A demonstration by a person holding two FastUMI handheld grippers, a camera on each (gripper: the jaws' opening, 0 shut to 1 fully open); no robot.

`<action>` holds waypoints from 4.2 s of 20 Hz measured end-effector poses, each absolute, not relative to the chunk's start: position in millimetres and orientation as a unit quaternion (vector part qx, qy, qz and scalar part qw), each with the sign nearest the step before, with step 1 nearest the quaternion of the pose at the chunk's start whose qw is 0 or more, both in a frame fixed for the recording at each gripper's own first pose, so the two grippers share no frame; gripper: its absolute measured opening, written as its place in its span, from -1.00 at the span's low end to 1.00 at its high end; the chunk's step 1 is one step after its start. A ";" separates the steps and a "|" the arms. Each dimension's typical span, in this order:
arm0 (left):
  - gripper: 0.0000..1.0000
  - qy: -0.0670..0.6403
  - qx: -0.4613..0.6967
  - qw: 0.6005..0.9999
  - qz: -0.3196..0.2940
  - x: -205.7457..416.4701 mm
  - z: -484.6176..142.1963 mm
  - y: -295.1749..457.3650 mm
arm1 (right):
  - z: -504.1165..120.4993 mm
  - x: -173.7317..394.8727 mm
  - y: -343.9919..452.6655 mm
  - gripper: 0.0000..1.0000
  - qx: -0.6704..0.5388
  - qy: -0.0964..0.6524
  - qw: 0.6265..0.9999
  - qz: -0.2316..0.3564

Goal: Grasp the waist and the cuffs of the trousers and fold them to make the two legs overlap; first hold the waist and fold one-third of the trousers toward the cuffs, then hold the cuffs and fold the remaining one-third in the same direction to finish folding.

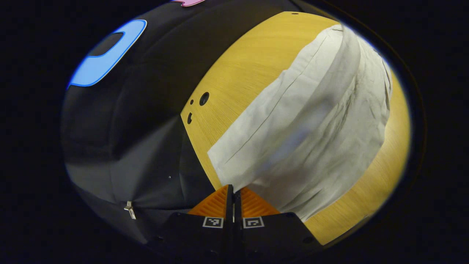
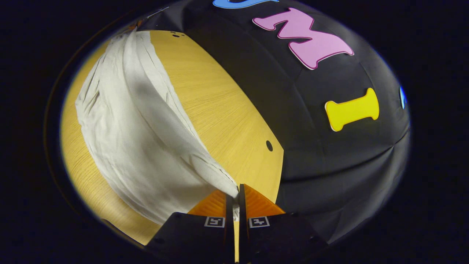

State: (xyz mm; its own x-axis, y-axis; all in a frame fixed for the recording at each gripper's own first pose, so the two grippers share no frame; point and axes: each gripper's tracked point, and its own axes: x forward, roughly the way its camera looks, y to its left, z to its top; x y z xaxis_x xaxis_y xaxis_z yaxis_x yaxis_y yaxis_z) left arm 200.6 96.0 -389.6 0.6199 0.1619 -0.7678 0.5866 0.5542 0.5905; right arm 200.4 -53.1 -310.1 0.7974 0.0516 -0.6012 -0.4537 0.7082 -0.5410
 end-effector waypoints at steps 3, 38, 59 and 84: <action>-0.89 0.426 0.455 0.770 -0.135 212.5 -401.1 96.3 | -329.6 208.8 -49.6 -0.82 -0.361 0.295 0.872 0.150; 0.93 0.428 0.425 0.795 -0.059 162.5 -363.7 187.1 | -299.3 194.3 -119.5 0.71 -0.335 0.288 0.896 0.033; 0.92 0.283 -0.265 0.922 0.017 100.9 -335.8 53.7 | -329.3 100.1 -55.6 0.72 0.305 0.354 0.876 -0.119; 0.92 0.358 -0.476 0.802 0.053 119.0 -403.0 35.0 | -393.0 144.5 -64.1 -0.82 0.445 0.376 0.786 -0.206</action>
State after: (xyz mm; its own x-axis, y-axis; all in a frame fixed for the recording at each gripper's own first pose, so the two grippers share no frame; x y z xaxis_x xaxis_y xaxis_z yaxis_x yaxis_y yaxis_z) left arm 119.0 35.0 -403.0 0.7377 -0.2559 -0.6248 -0.4258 0.5419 -0.7246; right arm 144.5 -64.1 -393.0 0.6329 0.0101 -0.7742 0.6583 0.5193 0.5450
